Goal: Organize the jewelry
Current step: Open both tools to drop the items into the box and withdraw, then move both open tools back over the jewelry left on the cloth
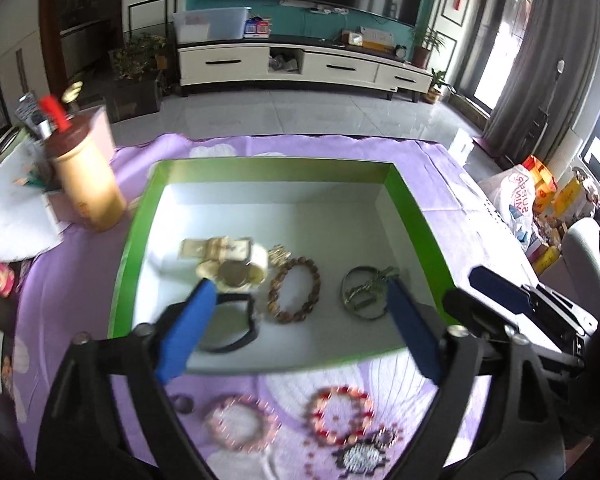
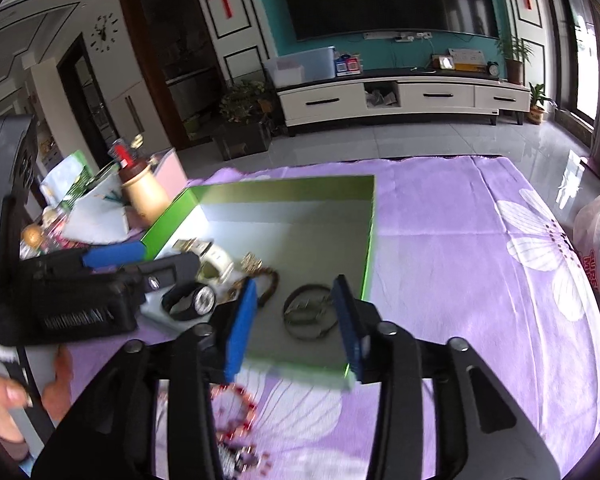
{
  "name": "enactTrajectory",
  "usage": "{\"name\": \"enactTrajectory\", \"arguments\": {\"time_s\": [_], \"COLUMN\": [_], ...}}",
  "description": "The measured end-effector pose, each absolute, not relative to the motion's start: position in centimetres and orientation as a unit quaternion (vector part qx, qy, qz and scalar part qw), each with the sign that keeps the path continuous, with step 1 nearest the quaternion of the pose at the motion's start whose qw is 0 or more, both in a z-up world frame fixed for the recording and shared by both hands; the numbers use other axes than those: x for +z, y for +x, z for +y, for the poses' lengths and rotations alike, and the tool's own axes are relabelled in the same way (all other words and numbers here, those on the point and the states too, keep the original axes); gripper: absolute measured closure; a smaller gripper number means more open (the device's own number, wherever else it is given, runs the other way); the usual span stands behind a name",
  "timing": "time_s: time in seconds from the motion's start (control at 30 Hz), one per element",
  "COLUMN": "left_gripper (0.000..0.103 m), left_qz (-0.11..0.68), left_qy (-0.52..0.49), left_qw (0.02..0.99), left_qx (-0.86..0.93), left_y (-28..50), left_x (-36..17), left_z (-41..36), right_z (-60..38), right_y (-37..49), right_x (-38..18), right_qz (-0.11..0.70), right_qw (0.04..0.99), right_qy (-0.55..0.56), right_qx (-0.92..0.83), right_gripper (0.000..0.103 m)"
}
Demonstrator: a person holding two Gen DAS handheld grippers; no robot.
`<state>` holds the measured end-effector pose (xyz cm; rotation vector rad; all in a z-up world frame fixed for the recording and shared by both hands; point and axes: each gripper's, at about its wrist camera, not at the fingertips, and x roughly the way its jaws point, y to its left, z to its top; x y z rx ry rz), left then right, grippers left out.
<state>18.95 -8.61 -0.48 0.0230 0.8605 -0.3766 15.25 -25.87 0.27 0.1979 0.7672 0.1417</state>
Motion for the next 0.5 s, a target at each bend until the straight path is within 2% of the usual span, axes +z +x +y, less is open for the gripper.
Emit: {"name": "enactTrajectory", "arguments": {"time_s": [0.07, 0.5], "left_gripper": [0.002, 0.002], "left_qz": [0.415, 0.413], "left_qy": [0.000, -0.076], "left_qw": [0.892, 0.897], "left_qx": [-0.181, -0.137], "left_y": [17.6, 11.9], "left_x": [-0.2, -0.9], "left_z": [-7.3, 1.1], "right_z": [-25.4, -23.3], "right_y": [14.2, 9.0], "right_x": [0.1, -3.0], "right_qz": [0.381, 0.435], "right_qw": [0.916, 0.890], "right_qy": [0.094, 0.098], "right_qx": [0.079, 0.098], "right_gripper": [0.053, 0.053]}}
